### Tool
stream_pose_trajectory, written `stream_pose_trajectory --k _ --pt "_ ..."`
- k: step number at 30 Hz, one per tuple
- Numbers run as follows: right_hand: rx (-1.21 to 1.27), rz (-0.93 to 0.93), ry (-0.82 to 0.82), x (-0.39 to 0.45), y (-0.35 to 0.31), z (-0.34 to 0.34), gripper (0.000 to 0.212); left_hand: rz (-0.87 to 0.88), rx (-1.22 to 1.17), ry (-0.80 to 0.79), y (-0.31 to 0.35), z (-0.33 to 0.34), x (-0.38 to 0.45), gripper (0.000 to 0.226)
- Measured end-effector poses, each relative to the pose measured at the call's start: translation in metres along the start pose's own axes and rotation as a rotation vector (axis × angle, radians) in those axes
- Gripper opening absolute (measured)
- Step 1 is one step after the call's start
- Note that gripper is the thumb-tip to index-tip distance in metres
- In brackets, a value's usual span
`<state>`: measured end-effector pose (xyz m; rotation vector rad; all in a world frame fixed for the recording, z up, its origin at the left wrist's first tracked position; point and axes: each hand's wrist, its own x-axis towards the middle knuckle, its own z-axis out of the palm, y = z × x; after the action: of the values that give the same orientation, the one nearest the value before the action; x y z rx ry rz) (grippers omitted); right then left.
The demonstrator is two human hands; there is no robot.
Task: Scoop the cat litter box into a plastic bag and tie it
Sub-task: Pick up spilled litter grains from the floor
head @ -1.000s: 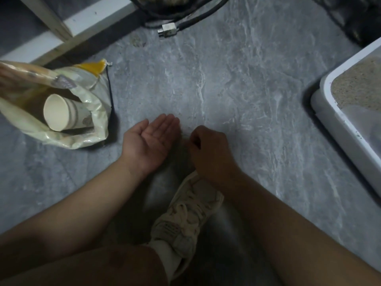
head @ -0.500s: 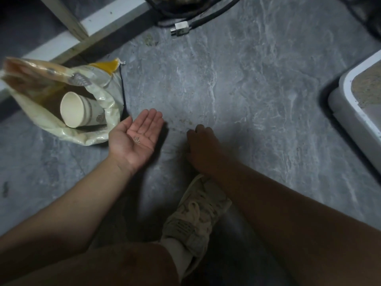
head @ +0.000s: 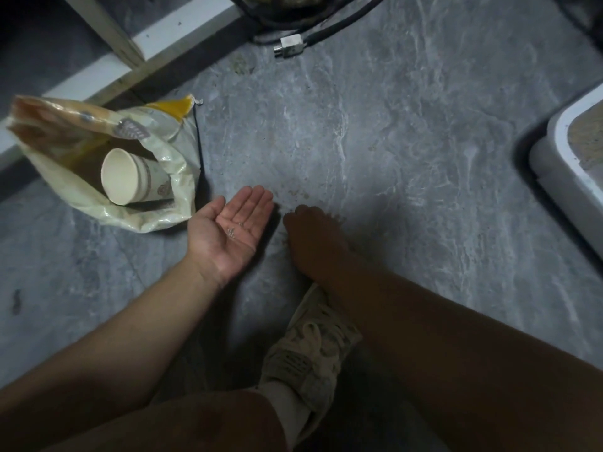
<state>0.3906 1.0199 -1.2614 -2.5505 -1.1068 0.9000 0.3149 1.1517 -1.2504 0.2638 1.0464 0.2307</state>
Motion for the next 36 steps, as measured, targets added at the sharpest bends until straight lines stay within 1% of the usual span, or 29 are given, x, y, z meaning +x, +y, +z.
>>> stream_pose_trajectory --k 3,5,7,8,9,11,12,14,16,18,22,28,31,33,34,36 --pt "-0.016 0.015 0.009 0.003 -0.001 -0.002 0.029 0.004 -0.006 -0.002 -0.001 0.004 0.002 0.044" --pt "-0.008 0.07 0.102 0.007 0.003 -0.004 0.029 0.008 -0.012 -0.001 -0.001 0.006 0.004 0.043" --pt "0.057 0.177 0.245 0.01 0.012 -0.009 0.029 0.012 -0.015 -0.005 0.0 0.008 0.006 0.044" --pt "0.102 0.24 0.286 0.011 0.018 -0.013 0.029 0.015 -0.014 -0.007 0.001 0.008 0.007 0.044" --pt "0.126 0.293 0.291 0.012 0.024 -0.017 0.032 0.019 -0.012 -0.005 0.002 0.008 0.008 0.044" --pt "0.119 0.361 0.232 0.012 0.037 -0.021 0.035 0.023 -0.011 0.0 0.004 0.007 0.008 0.044" --pt "0.118 0.367 0.211 0.011 0.044 -0.021 0.033 0.022 -0.008 0.004 0.005 0.005 0.009 0.045" --pt "0.125 0.341 0.192 0.008 0.055 -0.02 0.027 0.012 0.004 0.011 0.006 0.001 0.009 0.045" --pt "0.143 0.32 0.179 0.002 0.061 -0.019 0.026 -0.004 0.024 0.021 0.002 -0.002 0.009 0.045" --pt "0.138 0.3 0.175 -0.002 0.059 -0.017 0.027 -0.023 0.052 0.028 -0.005 -0.003 0.008 0.046" --pt "0.012 0.243 0.112 -0.005 0.042 -0.013 0.019 -0.052 0.081 0.037 -0.016 -0.004 0.007 0.046" --pt "-0.055 0.178 0.109 -0.008 0.034 -0.02 0.024 -0.083 0.107 0.033 -0.026 -0.001 0.006 0.047" --pt "-0.021 0.181 0.06 -0.007 0.032 -0.022 0.021 -0.086 0.114 0.028 -0.029 0.003 0.004 0.047" --pt "0.046 0.229 0.045 -0.009 0.031 -0.022 0.019 -0.084 0.12 0.026 -0.032 0.006 0.004 0.046" --pt "0.086 0.255 0.063 -0.012 0.03 -0.023 0.017 -0.084 0.125 0.022 -0.033 0.008 0.004 0.046" --pt "0.174 0.265 0.159 -0.018 0.023 -0.028 0.02 -0.093 0.125 0.01 -0.035 0.012 0.004 0.046"
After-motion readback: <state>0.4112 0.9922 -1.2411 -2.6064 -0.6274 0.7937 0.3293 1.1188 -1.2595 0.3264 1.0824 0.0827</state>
